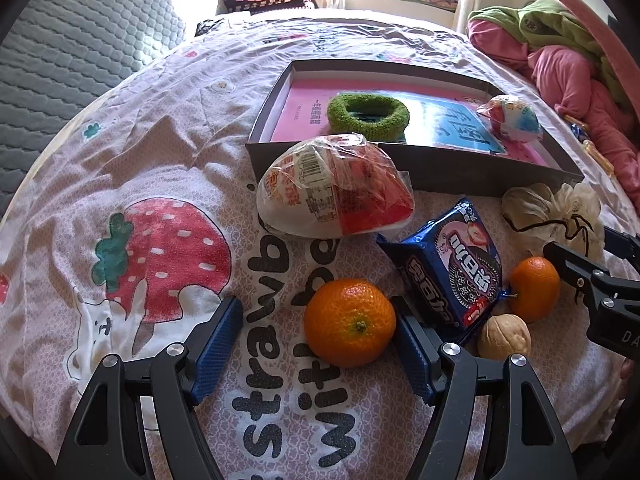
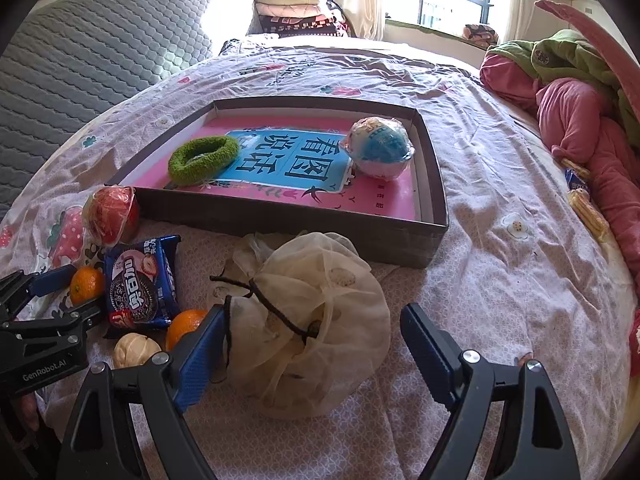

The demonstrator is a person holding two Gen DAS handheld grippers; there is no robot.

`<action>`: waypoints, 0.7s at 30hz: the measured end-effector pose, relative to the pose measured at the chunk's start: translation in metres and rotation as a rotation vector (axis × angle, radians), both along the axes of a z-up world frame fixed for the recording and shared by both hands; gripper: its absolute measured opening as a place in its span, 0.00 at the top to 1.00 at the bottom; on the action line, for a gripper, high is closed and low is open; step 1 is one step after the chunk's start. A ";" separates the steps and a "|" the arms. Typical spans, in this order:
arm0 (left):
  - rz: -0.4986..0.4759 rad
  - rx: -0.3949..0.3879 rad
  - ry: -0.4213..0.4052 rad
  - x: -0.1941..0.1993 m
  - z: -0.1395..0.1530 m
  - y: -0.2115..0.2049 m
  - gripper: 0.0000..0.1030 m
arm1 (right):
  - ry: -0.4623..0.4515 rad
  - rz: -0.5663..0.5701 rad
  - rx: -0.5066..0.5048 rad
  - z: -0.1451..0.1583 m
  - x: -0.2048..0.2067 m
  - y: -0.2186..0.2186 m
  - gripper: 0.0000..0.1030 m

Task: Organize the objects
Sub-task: 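Move left gripper to an orange while right gripper approaches white mesh bag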

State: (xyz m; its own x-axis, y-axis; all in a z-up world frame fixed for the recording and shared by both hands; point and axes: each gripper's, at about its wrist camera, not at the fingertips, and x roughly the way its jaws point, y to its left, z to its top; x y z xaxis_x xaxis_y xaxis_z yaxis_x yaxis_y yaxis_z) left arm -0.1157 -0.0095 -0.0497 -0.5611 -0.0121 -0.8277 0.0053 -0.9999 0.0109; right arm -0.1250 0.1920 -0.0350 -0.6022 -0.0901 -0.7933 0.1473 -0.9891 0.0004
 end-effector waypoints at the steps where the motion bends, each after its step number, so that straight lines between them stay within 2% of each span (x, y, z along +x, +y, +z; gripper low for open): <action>1: 0.004 0.004 0.000 0.000 0.000 0.000 0.27 | -0.002 -0.002 -0.001 -0.001 -0.001 0.000 0.17; 8: 0.016 0.009 0.004 -0.003 -0.002 0.002 0.28 | -0.020 -0.021 -0.028 -0.003 -0.006 0.000 0.18; 17: 0.023 0.001 0.002 -0.006 -0.002 0.008 0.31 | -0.039 -0.011 -0.056 -0.004 -0.009 -0.003 0.32; 21: 0.030 0.004 -0.002 -0.007 -0.002 0.008 0.33 | -0.046 -0.011 -0.077 -0.004 -0.011 -0.005 0.42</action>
State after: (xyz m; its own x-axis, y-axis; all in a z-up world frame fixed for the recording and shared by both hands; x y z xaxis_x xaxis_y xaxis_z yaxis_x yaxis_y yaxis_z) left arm -0.1228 -0.0015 -0.0517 -0.5593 -0.0254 -0.8286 0.0351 -0.9994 0.0069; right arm -0.1362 0.1866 -0.0388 -0.5663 -0.1456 -0.8113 0.1348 -0.9874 0.0831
